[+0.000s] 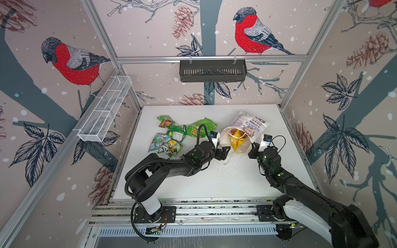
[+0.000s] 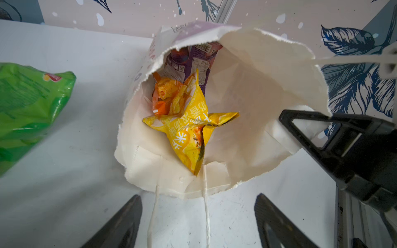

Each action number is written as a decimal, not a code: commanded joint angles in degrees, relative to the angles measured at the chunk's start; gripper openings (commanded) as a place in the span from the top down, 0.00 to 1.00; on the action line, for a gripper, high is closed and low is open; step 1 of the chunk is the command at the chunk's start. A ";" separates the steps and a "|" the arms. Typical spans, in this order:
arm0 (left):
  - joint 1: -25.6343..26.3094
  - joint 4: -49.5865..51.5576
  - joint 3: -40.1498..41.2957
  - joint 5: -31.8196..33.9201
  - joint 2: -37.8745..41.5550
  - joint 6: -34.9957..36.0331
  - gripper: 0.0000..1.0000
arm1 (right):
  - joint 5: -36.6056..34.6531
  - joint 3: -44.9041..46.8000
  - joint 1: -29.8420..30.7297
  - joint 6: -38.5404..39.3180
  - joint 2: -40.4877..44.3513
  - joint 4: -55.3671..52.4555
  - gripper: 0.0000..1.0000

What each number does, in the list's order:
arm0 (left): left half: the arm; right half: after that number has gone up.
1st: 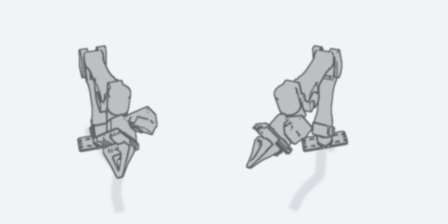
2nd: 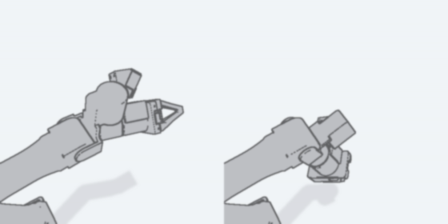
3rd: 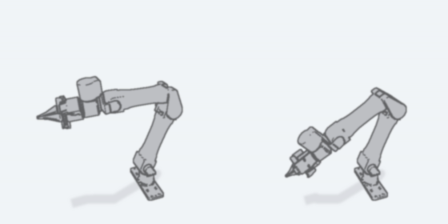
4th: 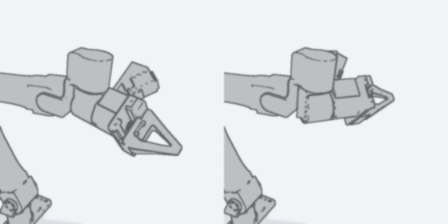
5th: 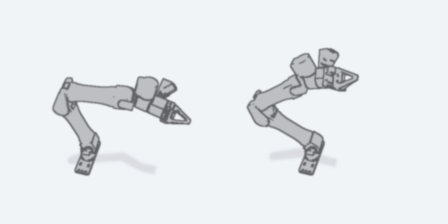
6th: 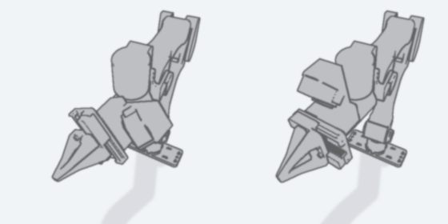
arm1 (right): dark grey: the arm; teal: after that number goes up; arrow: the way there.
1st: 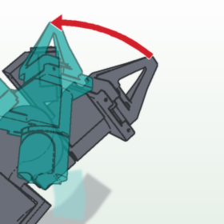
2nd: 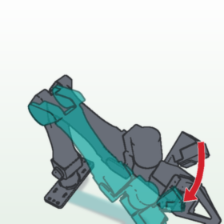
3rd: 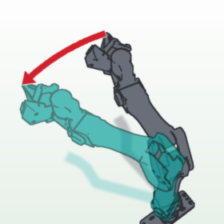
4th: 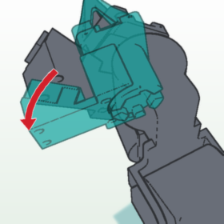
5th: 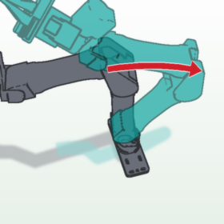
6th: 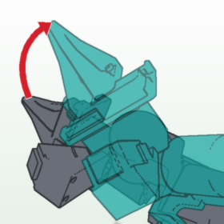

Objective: Take the snacks out of the paper bag
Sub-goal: Pick up the snack from the paper bag.

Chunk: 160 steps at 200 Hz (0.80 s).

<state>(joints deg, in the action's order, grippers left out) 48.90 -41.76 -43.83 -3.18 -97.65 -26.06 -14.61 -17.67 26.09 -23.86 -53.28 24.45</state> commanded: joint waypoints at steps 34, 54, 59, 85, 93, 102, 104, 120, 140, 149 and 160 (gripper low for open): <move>1.17 -5.38 -3.74 -1.81 -4.59 -1.19 0.25 | 1.58 0.14 -0.16 -0.41 1.16 2.45 1.00; 2.09 -5.15 -4.40 -1.90 -5.99 -0.81 0.30 | 2.04 0.09 -0.17 -0.64 1.17 2.53 1.00; 2.31 -5.13 -4.46 -1.98 -6.22 -0.60 0.32 | 2.19 0.09 -0.19 -0.74 1.16 2.54 1.00; 3.36 -4.85 -4.49 -1.33 -7.32 1.05 0.34 | 2.66 0.09 -0.17 -0.67 1.16 2.62 1.00; 3.54 -4.37 -4.87 -1.17 -7.83 1.72 0.35 | 2.66 0.09 -0.19 -0.66 1.38 2.62 1.00; 3.65 -3.27 -5.64 -0.93 -8.53 2.34 0.35 | 2.77 0.10 -0.18 -0.73 1.46 2.62 1.00; 3.72 -3.05 -5.76 -0.88 -8.68 2.51 0.35 | 2.75 0.12 -0.23 -0.68 1.48 2.62 1.00; 3.83 -1.40 -7.07 -0.26 -9.89 4.12 0.36 | 2.83 0.18 -0.21 -0.58 1.68 2.54 1.00; 3.84 1.69 -9.60 0.43 -11.60 5.83 0.36 | 2.83 0.18 -0.22 -0.44 1.86 2.54 1.00; 3.83 3.38 -10.86 0.62 -12.39 6.40 0.36 | 2.83 0.18 -0.27 -0.41 1.95 2.54 1.00; 3.83 4.59 -12.23 0.89 -13.19 6.90 0.36 | 2.92 0.24 -0.29 -0.40 1.87 2.62 1.00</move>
<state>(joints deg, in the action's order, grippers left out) 52.71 -40.23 -53.65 -3.64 -109.51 -22.02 -12.08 -17.56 25.82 -24.08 -51.55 24.58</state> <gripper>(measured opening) 0.643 0.048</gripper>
